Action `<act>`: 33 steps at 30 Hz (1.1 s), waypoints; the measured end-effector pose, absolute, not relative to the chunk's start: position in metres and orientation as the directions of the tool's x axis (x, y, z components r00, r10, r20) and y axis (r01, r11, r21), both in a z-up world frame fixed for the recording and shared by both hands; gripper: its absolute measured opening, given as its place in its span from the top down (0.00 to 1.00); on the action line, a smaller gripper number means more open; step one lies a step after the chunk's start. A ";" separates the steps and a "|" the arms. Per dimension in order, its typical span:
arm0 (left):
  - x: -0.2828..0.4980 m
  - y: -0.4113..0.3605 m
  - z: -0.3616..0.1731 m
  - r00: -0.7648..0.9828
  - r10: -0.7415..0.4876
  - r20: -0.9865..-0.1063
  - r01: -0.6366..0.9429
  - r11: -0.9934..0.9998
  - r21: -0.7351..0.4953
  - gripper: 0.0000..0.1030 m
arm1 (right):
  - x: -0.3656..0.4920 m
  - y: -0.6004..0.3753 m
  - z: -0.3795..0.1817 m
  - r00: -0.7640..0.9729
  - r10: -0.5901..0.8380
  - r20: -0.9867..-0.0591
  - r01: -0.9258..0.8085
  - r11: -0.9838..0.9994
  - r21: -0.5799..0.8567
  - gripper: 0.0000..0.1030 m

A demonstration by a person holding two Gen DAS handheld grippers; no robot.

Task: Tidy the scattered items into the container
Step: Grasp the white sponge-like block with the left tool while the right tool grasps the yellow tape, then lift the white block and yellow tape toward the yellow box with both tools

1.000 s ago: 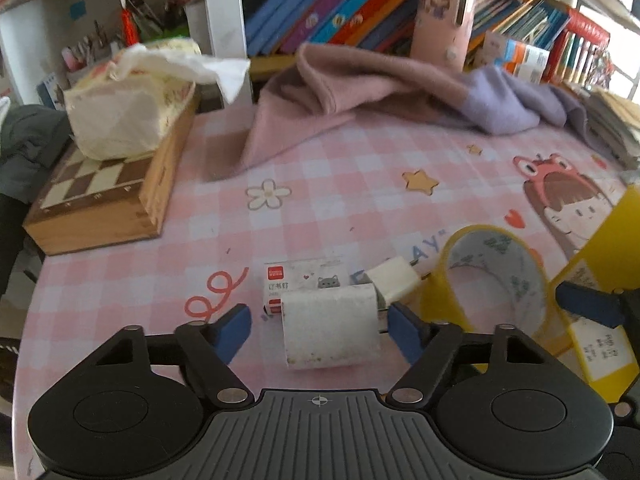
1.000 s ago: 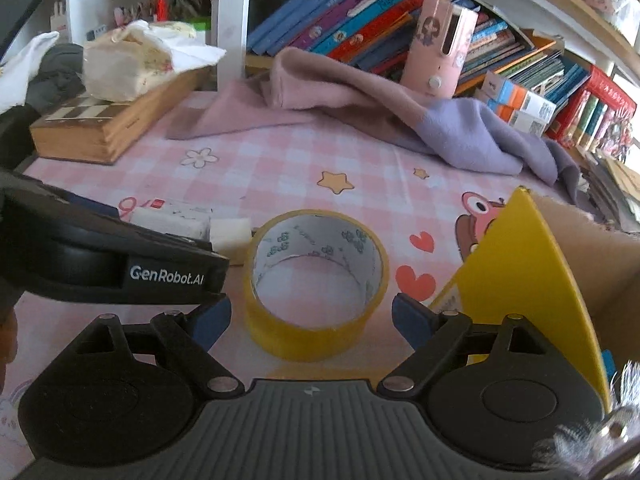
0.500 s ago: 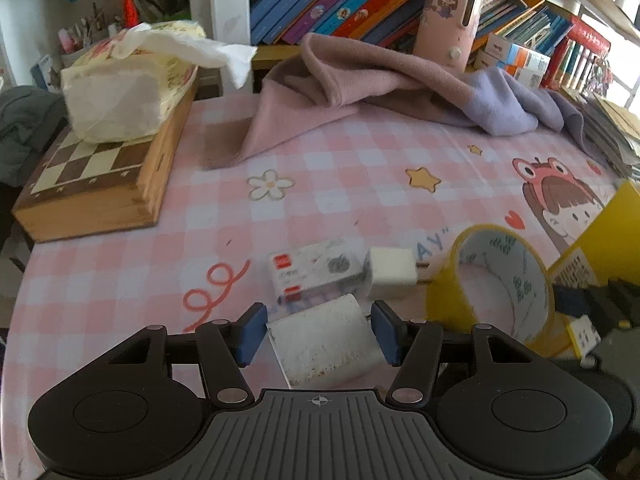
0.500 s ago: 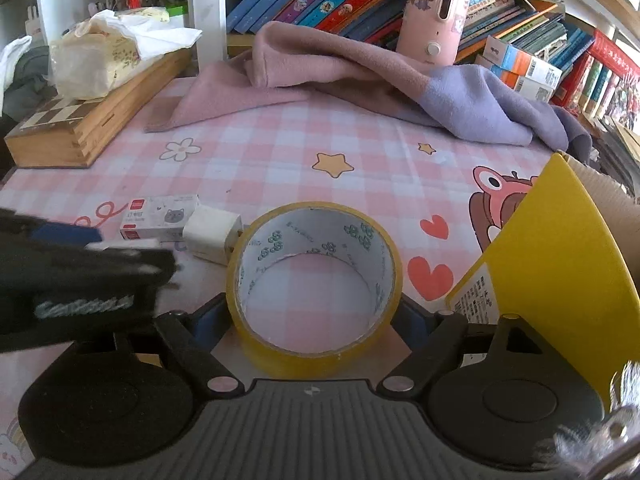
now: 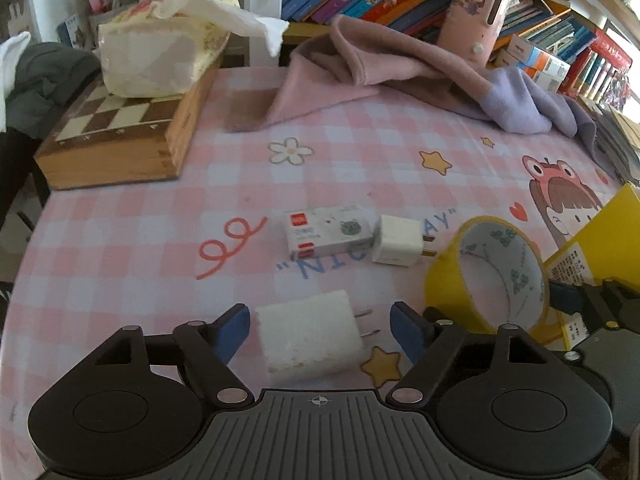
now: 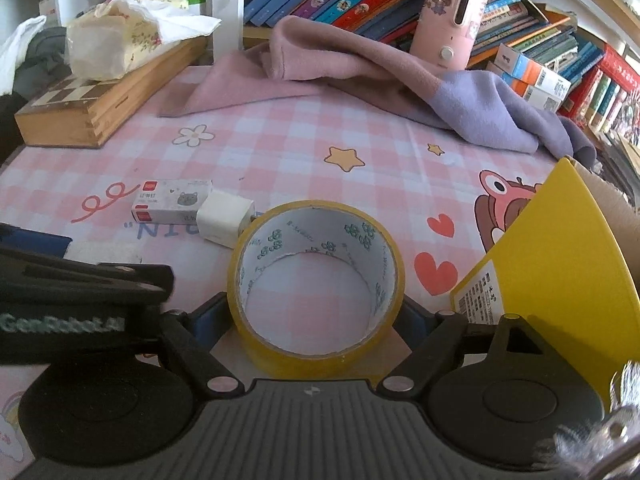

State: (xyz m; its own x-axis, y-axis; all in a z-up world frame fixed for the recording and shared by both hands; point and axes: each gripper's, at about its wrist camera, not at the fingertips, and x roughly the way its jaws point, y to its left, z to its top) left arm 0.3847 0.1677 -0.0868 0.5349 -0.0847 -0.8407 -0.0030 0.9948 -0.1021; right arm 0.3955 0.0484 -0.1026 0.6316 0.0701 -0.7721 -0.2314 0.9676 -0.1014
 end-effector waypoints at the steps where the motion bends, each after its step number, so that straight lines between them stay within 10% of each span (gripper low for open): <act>1: 0.386 0.169 -0.088 0.535 -0.084 -0.841 -0.011 0.994 -0.107 0.24 | 0.396 0.047 -0.103 0.631 0.073 -0.772 -0.230 0.968 -0.096 0.18; 33: 0.297 0.209 -0.042 0.647 -0.111 -0.755 -0.114 0.964 -0.239 0.37 | 0.328 0.044 -0.058 0.646 0.284 -0.708 -0.412 0.911 -0.010 0.20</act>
State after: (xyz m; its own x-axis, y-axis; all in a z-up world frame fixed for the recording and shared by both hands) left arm 0.2972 0.2085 -0.0421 0.6467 -0.1107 -0.7547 -0.1140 0.9643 -0.2391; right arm 0.3280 0.0442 -0.0580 0.6460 0.2842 -0.7085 -0.4119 0.9112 -0.0101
